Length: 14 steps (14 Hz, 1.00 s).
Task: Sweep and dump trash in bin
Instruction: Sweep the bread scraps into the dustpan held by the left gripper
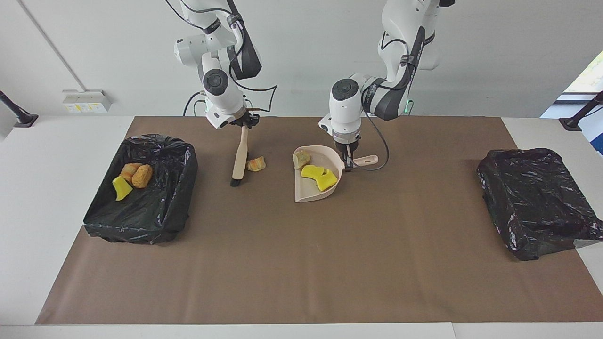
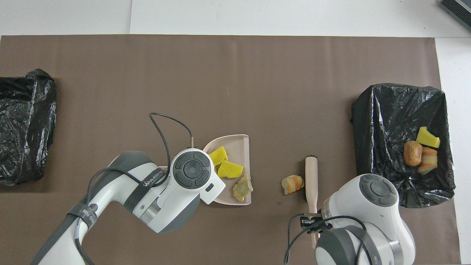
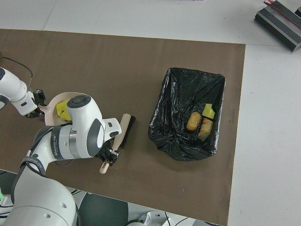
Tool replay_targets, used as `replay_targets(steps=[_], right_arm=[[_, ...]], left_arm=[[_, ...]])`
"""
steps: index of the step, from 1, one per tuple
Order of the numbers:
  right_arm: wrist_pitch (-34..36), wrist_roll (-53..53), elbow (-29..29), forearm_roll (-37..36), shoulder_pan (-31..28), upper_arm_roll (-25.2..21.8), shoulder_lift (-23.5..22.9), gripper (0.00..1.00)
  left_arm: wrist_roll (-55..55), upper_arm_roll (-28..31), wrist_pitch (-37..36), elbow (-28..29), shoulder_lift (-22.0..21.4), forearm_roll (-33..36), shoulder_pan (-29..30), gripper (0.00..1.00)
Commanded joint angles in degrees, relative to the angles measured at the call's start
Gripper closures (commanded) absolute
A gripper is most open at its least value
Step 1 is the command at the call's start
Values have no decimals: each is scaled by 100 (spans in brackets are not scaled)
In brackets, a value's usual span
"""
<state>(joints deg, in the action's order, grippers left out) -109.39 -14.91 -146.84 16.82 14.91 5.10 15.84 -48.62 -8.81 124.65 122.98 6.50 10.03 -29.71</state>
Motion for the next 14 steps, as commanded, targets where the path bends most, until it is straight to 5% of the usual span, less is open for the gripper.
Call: replay_targets(steps=[1,7,9,14], right_arm=[[-57,646,313,645,55,26,-353,100],[-1146,700,445,2578,1136,26,-714,100],[-1103,691,647,3150,1171,26,-792,100],[-401,375,1306,3135,1040,-44,-653,100]], left_arm=[[2,81,68,490,-290,-1,-97,100],[2,73,-64,490,-325,438,-114,100],[10,73,6,499,-325,430,-70,100],[134,64,41,543,-316,394,17,100]])
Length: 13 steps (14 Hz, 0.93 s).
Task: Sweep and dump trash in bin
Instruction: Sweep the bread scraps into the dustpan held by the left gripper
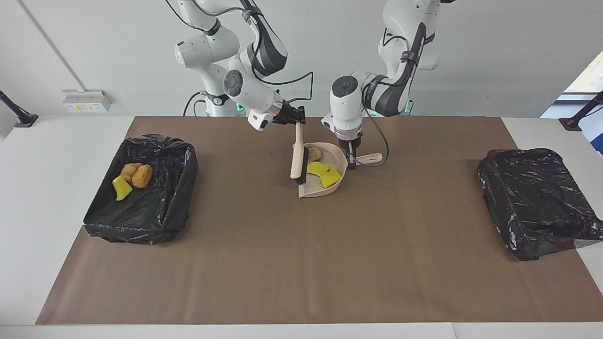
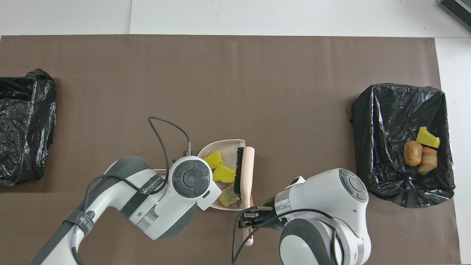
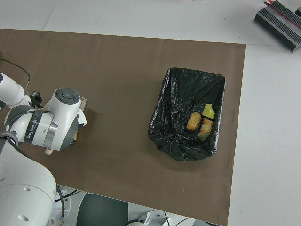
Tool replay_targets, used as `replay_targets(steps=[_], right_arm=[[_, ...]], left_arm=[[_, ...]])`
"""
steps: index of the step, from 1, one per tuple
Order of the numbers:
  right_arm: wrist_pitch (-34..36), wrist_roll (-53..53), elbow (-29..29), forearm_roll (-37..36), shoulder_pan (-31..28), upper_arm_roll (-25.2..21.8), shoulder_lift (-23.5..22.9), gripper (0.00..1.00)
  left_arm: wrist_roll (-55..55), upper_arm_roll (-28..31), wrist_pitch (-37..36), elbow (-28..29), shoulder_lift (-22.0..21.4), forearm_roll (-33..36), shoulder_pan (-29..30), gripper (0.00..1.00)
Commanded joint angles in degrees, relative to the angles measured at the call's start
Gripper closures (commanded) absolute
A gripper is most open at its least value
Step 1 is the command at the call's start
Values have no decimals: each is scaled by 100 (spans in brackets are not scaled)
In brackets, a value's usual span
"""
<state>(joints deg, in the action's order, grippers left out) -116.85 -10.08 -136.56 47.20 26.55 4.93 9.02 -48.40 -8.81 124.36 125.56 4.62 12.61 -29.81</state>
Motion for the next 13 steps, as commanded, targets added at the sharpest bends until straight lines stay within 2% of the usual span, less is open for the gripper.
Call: replay_targets(steps=[1,2,3,5,6,7,9,11,13], right_arm=[[521,-169,366,79,-211,-27,73,100],[679,-301,402,-95,-238,-36,160,100],[724,-493,393,-576,-238,-18,274,100],[952,-1168,333,-2189,-55,104,424,100],[1197,-1416,140,-2885,42,131,642,100],[1408,-1479,-79,-3066,61,122,853,100],[1315,-1689,-483,-3199,113,140,856,100],[858,-2031,-617,-3208,341,140,532,100],[490,-1920,-609,-2920,491,157,338,100]], left_arm=[[103,64,71,285,-119,127,54,100],[94,64,71,285,-119,127,107,100],[50,64,71,285,-101,119,186,100],[58,64,80,277,-84,119,204,100],[76,64,45,276,-92,119,169,100],[94,73,-60,259,-119,127,143,100],[103,64,-270,206,-127,136,108,100],[251,73,-613,171,-162,206,-15,100],[461,73,-807,162,-224,372,-287,100]])
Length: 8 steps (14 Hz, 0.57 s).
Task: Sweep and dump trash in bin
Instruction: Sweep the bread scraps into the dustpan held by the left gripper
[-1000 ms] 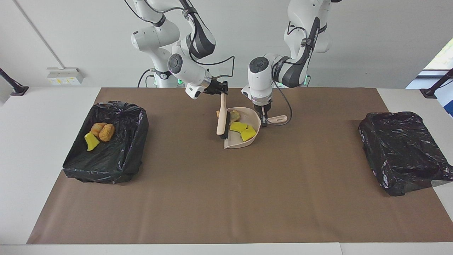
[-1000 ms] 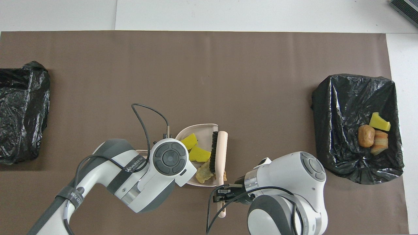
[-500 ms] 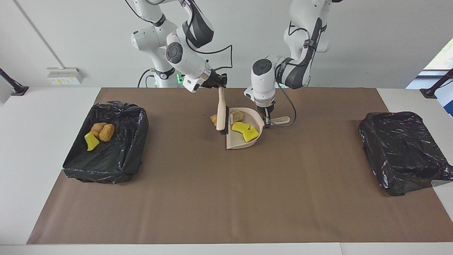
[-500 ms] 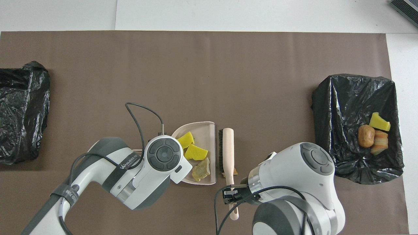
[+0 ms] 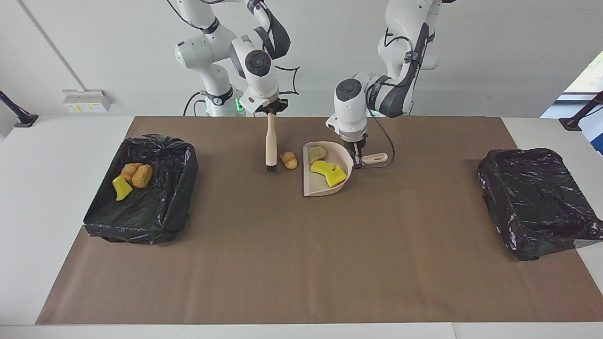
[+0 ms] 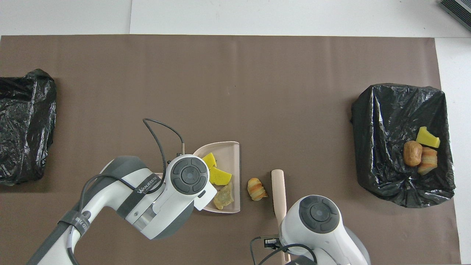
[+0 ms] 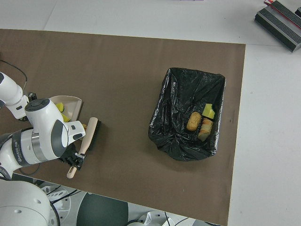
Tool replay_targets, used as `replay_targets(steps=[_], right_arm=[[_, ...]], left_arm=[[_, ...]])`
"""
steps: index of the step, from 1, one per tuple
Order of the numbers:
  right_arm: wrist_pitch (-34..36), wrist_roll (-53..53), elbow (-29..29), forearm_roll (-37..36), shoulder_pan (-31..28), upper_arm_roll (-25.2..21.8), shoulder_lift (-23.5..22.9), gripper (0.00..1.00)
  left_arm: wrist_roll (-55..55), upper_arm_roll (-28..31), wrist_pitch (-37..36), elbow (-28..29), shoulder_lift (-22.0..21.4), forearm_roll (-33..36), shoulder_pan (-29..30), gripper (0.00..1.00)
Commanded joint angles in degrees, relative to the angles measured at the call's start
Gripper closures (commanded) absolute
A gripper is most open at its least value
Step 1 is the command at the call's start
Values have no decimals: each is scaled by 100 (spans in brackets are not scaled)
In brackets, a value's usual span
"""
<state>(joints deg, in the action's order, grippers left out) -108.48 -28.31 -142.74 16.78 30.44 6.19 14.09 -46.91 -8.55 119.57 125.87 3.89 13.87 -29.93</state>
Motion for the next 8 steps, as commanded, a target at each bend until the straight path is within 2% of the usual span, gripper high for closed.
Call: replay_targets(steps=[1,4,6,8], right_arm=[[-601,113,0,594,111,32,-214,100],[-1129,580,26,1852,172,32,-398,100],[-1499,686,140,2757,453,32,-477,100],[-1544,678,368,2989,507,32,-583,100]], left_arm=[[514,46,-381,130,-177,317,-338,100],[569,38,-644,148,-248,406,-365,100],[569,37,-689,253,-335,415,-408,100],[569,29,-628,332,-353,415,-374,100]])
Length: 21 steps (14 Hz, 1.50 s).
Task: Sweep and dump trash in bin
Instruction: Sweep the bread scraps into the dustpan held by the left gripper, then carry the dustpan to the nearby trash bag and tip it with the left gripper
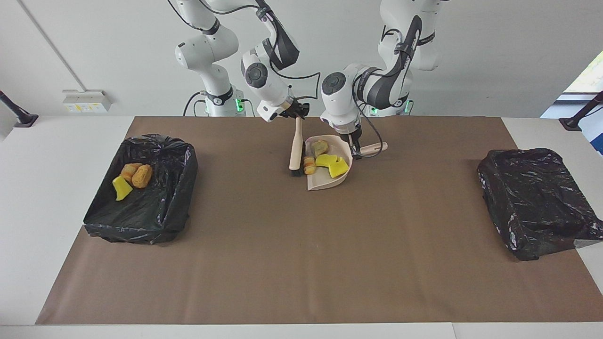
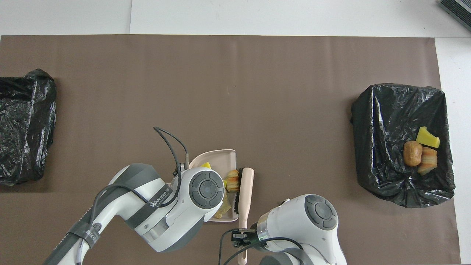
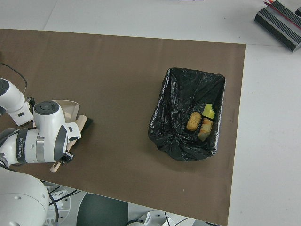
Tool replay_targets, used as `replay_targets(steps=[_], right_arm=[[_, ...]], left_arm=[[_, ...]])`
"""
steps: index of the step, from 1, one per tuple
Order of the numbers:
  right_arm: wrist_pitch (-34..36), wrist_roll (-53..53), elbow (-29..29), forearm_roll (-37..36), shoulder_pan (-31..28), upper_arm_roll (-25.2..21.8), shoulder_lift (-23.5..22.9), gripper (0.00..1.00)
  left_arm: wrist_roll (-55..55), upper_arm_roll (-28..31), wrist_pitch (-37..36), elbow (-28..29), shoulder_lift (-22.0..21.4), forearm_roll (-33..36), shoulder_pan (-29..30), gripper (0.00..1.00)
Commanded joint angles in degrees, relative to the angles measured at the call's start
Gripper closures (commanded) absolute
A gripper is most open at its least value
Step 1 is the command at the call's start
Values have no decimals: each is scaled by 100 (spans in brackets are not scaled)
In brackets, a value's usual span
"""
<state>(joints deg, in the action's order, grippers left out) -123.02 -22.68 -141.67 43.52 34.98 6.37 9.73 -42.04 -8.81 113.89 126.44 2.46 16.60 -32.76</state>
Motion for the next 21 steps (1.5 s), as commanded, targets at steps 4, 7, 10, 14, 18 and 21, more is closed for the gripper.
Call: replay_targets(steps=[4,7,10,14,18,21], right_arm=[[364,9,544,-95,35,-22,46,100],[1234,-358,824,-1483,-18,-40,152,100],[2008,-842,1254,-2486,-18,-14,161,100],[2056,-1256,1344,-2753,-35,4,91,100],[1844,-1817,1501,-2603,8,13,-286,100],[1712,-1854,1511,-2612,97,22,-367,100]], left_arm=[[73,55,360,373,-185,124,102,100],[30,55,450,399,-158,115,225,100],[-128,55,450,382,-140,115,393,100],[-331,64,459,303,-158,106,516,100],[-656,107,380,162,-246,89,692,100],[-752,134,371,162,-368,71,927,100]])
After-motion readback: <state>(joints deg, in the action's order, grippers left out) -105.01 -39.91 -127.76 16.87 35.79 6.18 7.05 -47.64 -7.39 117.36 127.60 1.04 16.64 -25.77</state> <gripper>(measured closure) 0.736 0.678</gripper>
